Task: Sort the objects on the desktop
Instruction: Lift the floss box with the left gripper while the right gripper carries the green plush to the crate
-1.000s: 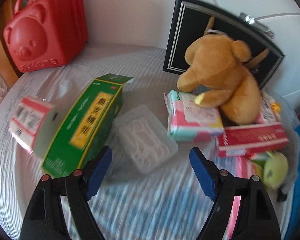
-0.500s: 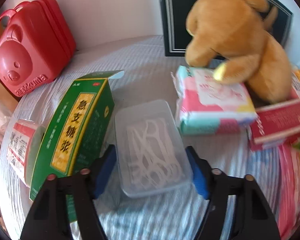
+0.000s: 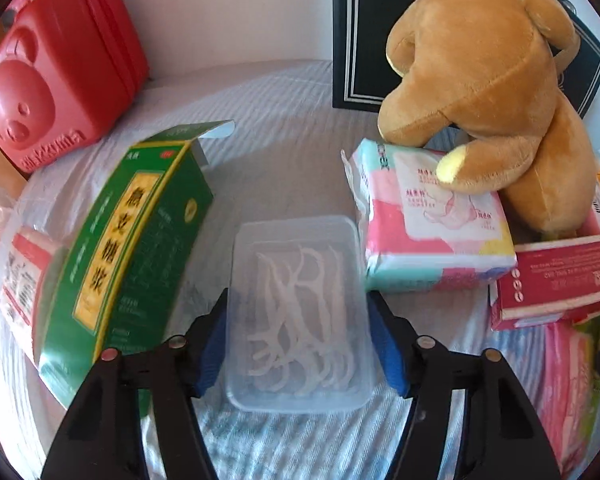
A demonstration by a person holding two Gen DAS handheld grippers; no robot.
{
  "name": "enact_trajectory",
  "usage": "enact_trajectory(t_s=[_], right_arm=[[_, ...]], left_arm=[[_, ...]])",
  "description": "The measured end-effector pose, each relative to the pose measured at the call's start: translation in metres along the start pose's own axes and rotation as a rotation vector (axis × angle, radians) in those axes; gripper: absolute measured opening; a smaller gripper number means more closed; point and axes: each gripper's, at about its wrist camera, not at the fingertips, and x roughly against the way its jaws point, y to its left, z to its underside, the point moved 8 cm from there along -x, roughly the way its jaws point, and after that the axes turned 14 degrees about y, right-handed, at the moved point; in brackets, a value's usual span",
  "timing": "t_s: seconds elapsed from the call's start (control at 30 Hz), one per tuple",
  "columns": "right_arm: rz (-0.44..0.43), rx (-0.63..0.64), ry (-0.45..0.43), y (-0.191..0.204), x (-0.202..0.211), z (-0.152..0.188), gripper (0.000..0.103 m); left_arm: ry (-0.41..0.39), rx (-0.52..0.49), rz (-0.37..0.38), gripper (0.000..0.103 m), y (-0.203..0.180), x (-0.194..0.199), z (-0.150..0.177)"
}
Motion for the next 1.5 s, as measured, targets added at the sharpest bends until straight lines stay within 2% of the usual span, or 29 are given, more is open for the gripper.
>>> enact_trajectory(t_s=[0.17, 0.33, 0.57, 0.7, 0.9, 1.0, 1.1, 1.27, 1.5], right_arm=[[-0.001, 0.007, -0.001, 0.002, 0.001, 0.004, 0.071], [-0.013, 0.002, 0.004, 0.002, 0.000, 0.001, 0.071], [-0.009, 0.007, 0.002, 0.000, -0.001, -0.001, 0.069], [-0.004, 0.003, -0.010, -0.001, 0.007, 0.008, 0.069], [0.003, 0.002, -0.018, -0.001, 0.024, 0.032, 0.069], [-0.011, -0.016, -0.017, -0.002, 0.035, 0.047, 0.069], [-0.003, -0.005, -0.028, 0.001, 0.049, 0.062, 0.069], [0.011, 0.032, -0.069, 0.011, 0.082, 0.087, 0.069], [0.048, 0.085, -0.179, 0.025, 0.151, 0.115, 0.069]], left_arm=[[-0.006, -0.027, 0.004, 0.061, -0.004, 0.003, 0.017], [0.012, -0.008, 0.039, 0.061, -0.004, 0.001, 0.018], [0.014, -0.030, 0.042, 0.061, -0.008, 0.002, 0.027], [0.032, -0.032, 0.047, 0.061, -0.008, 0.006, 0.046], [0.043, -0.032, 0.041, 0.061, -0.006, 0.020, 0.092], [0.047, -0.036, 0.052, 0.061, -0.007, 0.033, 0.120], [0.028, -0.045, 0.051, 0.061, 0.009, 0.058, 0.145], [0.003, -0.083, 0.085, 0.061, 0.004, 0.083, 0.154], [-0.128, -0.128, 0.101, 0.061, -0.002, 0.153, 0.175]])
